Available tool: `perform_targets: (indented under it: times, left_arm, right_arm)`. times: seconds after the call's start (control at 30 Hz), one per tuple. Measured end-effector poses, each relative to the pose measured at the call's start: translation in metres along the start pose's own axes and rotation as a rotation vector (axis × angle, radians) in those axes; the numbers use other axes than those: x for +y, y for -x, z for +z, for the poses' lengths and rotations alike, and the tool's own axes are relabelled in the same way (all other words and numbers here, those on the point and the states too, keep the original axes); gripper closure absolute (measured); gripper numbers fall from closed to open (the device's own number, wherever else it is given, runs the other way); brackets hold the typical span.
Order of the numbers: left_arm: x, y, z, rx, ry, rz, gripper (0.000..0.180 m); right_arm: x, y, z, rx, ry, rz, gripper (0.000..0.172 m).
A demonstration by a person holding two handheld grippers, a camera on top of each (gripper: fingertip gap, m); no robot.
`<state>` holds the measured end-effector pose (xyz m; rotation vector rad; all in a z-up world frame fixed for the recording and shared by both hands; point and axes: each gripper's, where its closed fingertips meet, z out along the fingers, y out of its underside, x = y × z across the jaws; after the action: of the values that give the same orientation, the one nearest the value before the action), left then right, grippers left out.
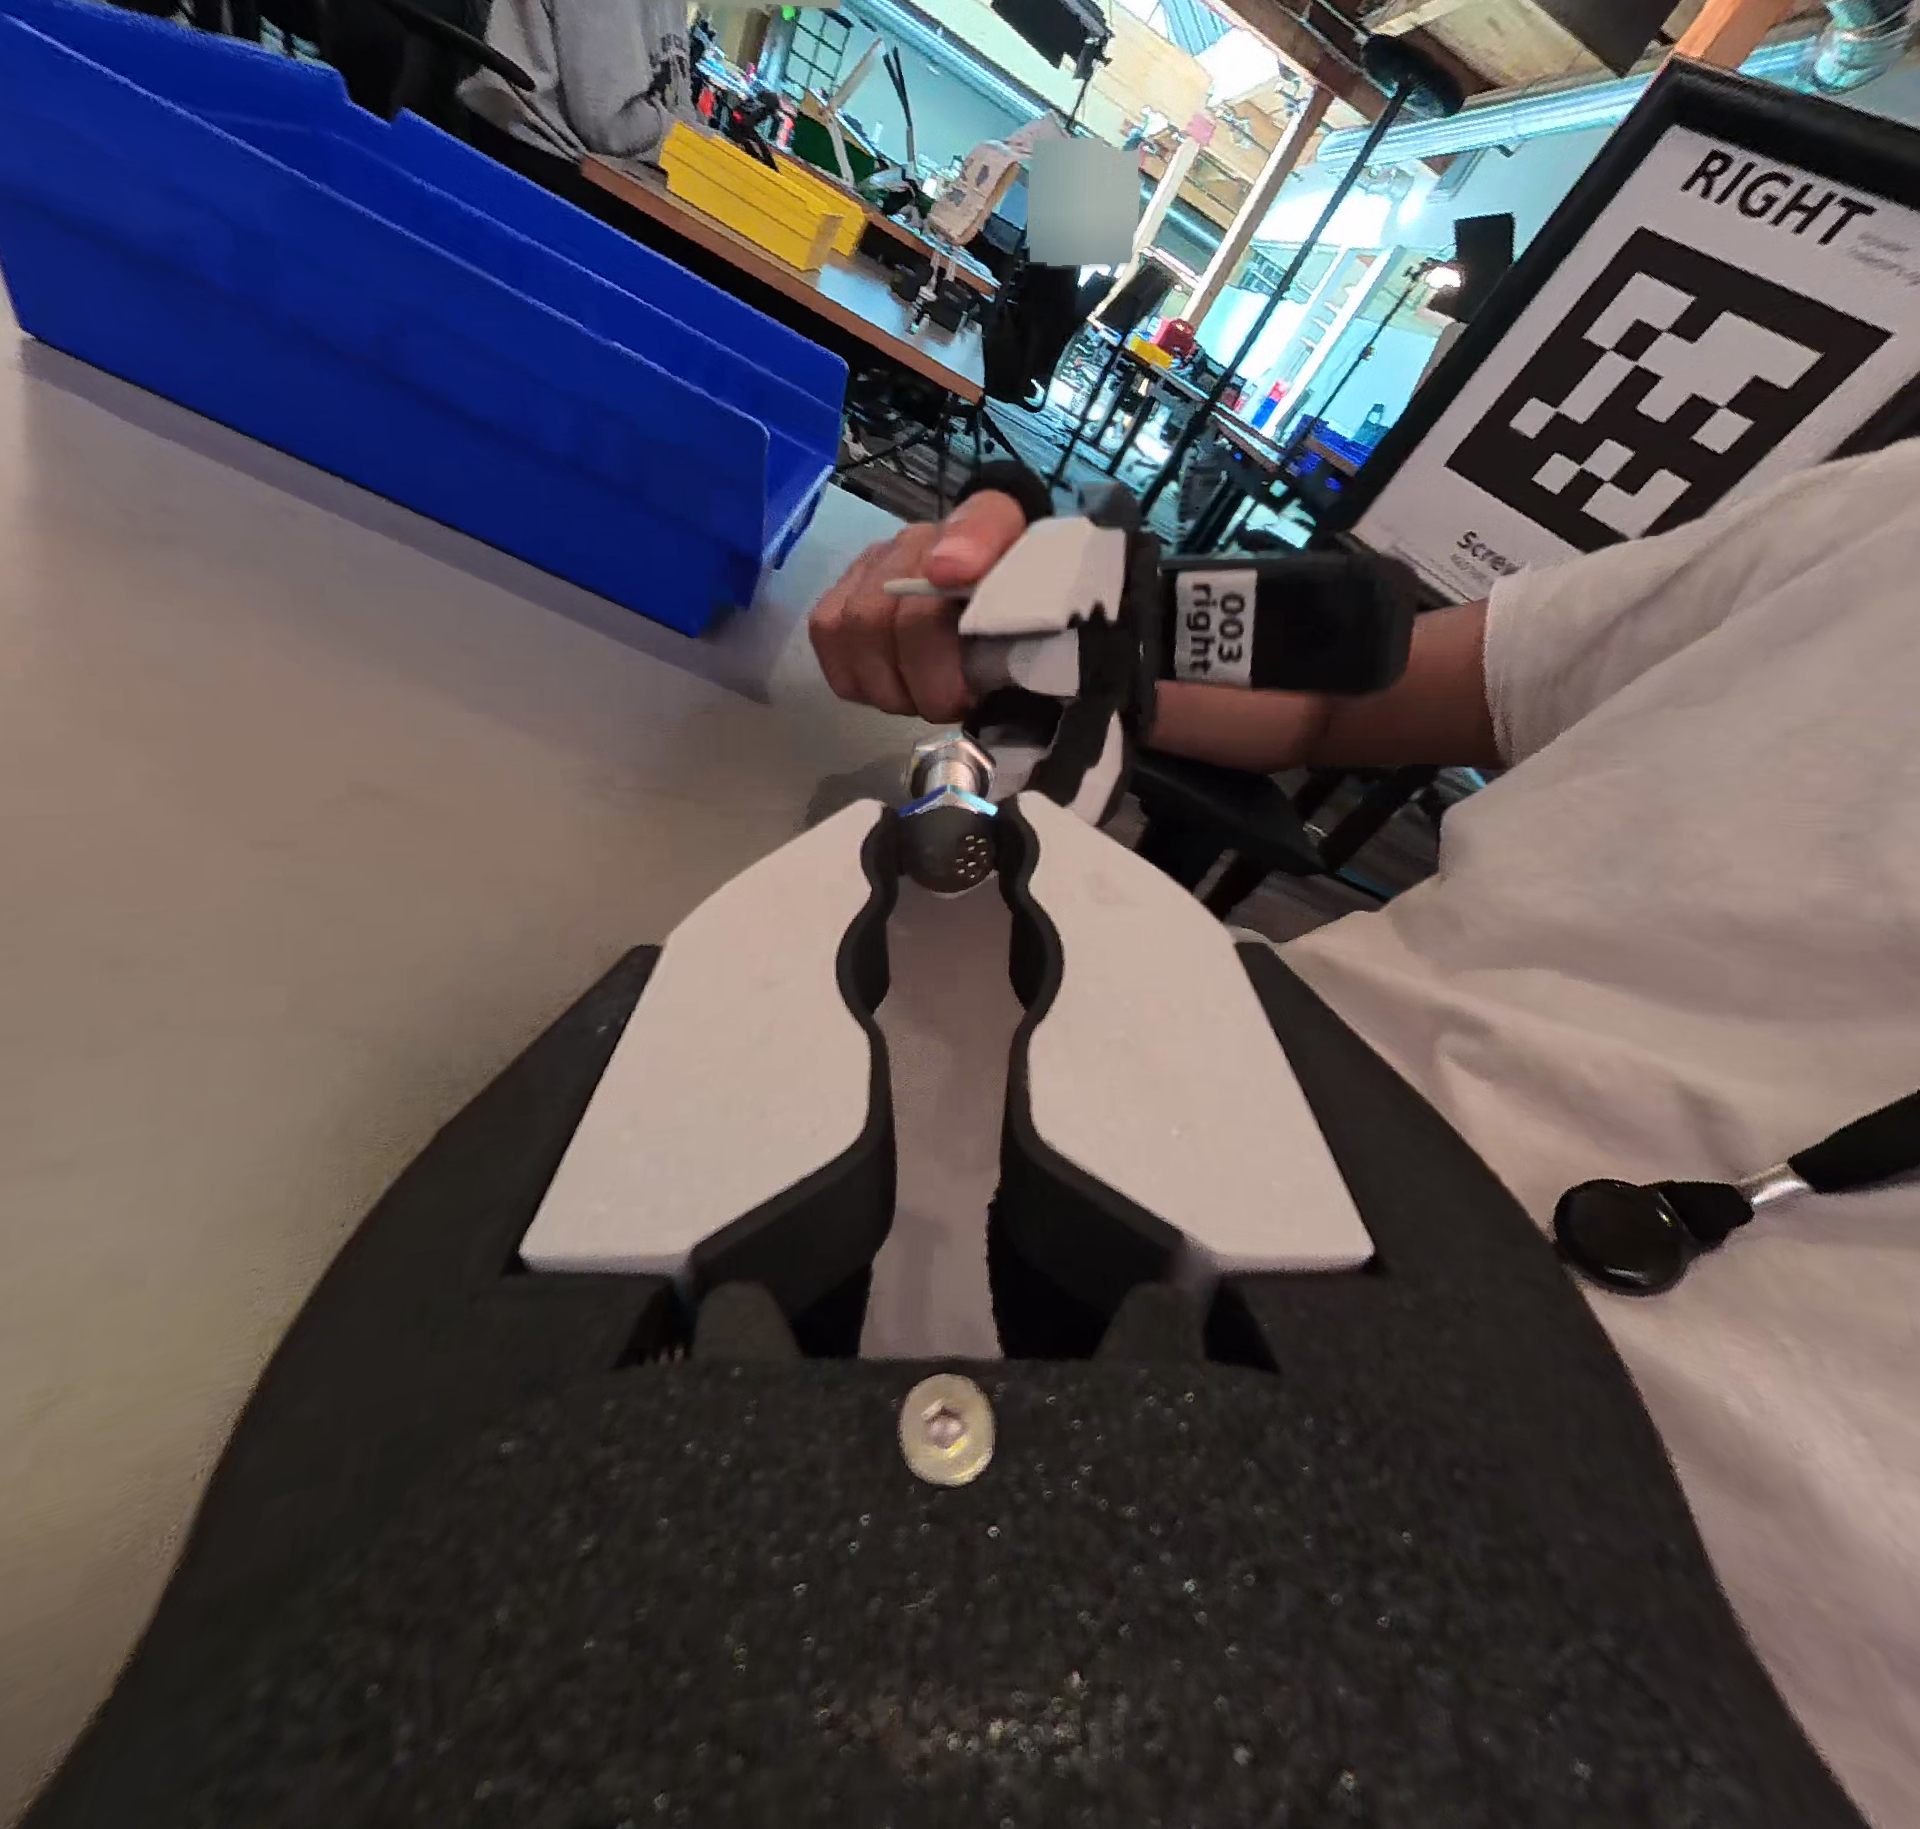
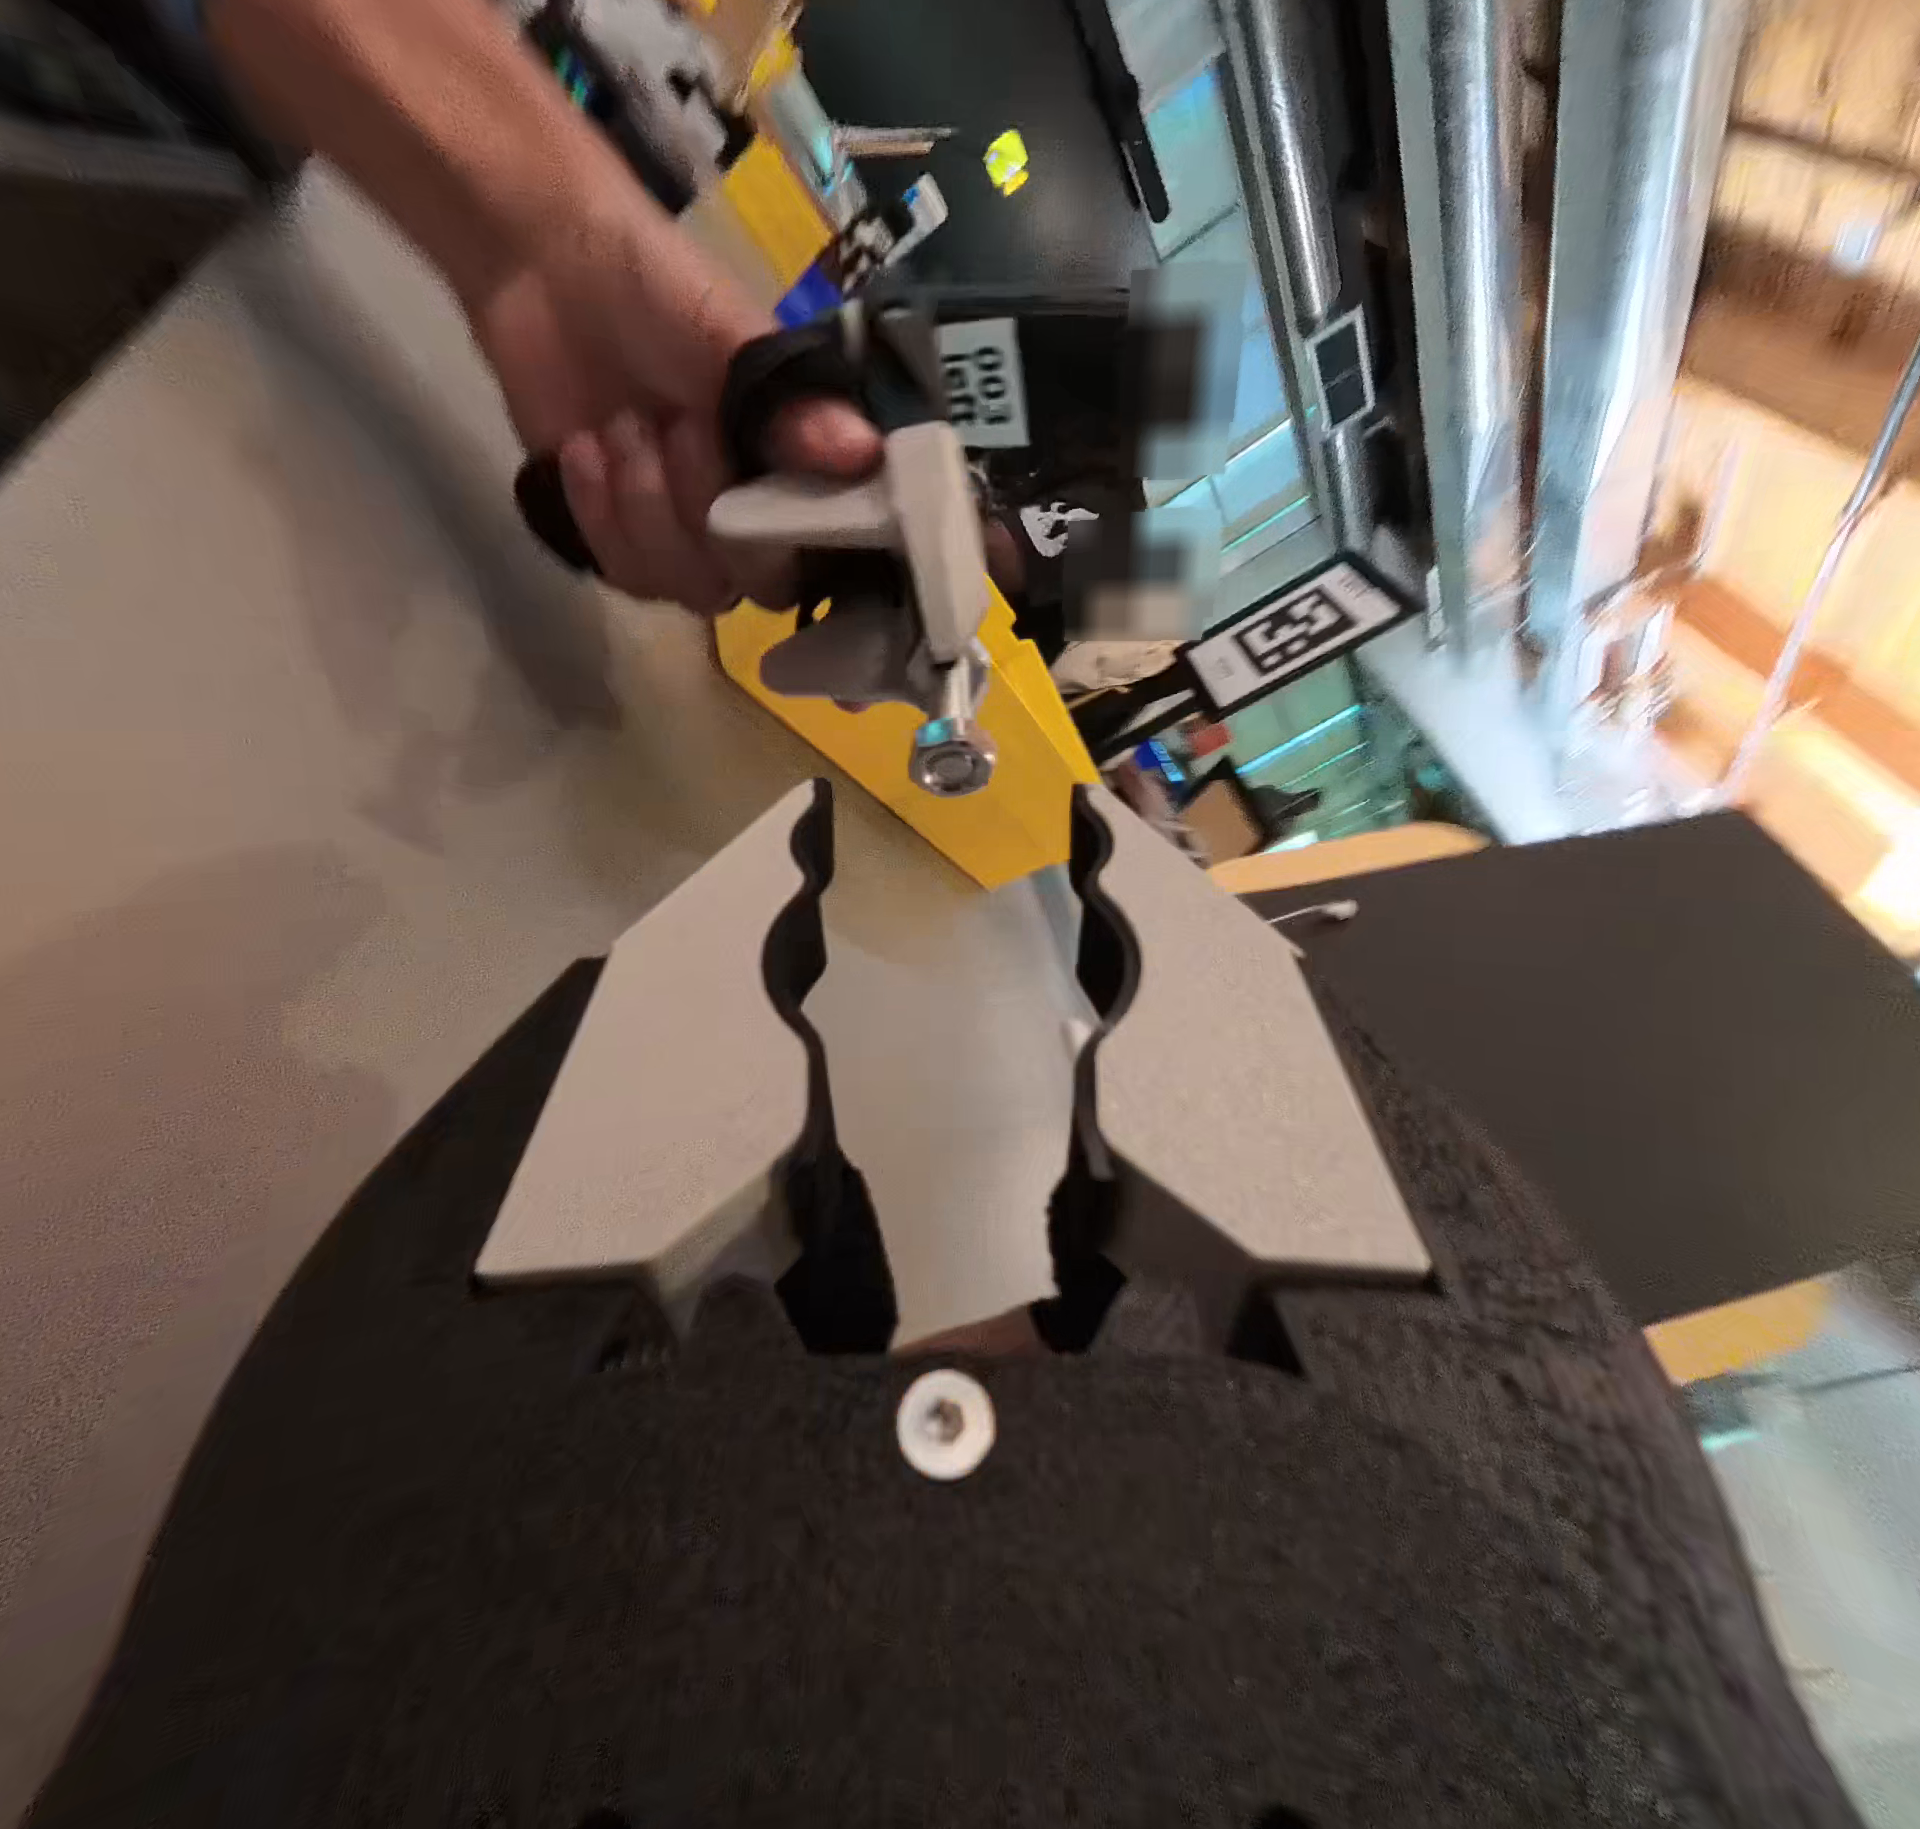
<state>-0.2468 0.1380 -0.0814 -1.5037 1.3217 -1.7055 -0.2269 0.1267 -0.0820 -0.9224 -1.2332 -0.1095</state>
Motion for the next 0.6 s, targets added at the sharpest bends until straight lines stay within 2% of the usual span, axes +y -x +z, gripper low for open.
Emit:
perform_targets:
  times: [0.1,0.17,0.2,0.27,0.3,0.37,0.43,0.5,0.6]
  left_arm:
    - [0.004,-0.006,0.005,0.034,0.020,-0.018,0.163]
    - [0.005,-0.010,0.008,0.063,0.021,-0.031,0.163]
    - [0.005,-0.011,0.009,0.063,0.022,-0.033,0.163]
    - [0.008,-0.011,0.011,0.064,0.037,-0.035,0.163]
    - [0.007,-0.011,0.010,0.061,0.032,-0.035,0.163]
    - [0.006,-0.011,0.010,0.051,0.026,-0.022,0.163]
    - [0.005,-0.011,0.010,0.038,0.022,0.013,0.163]
    - [0.002,-0.013,0.010,0.032,0.011,0.066,0.163]
    - [-0.004,-0.017,0.008,0.024,-0.027,0.158,0.163]
  right_arm:
    - [-0.002,0.010,0.004,0.030,0.030,-0.310,0.127]
    - [-0.004,0.013,0.009,0.043,0.031,-0.461,0.135]
    - [-0.003,0.015,0.011,0.037,0.036,-0.487,0.136]
    - [-0.006,0.010,0.013,0.063,0.034,-0.476,0.154]
    - [-0.006,0.009,0.014,0.056,0.036,-0.438,0.154]
    - [-0.005,0.008,0.014,0.008,0.037,-0.285,0.154]
    - [-0.005,0.008,0.014,-0.059,0.030,-0.010,0.154]
    - [-0.008,0.009,0.015,-0.159,0.000,0.406,0.154]
    - [-0.014,0.007,0.018,-0.336,-0.095,1.147,0.154]
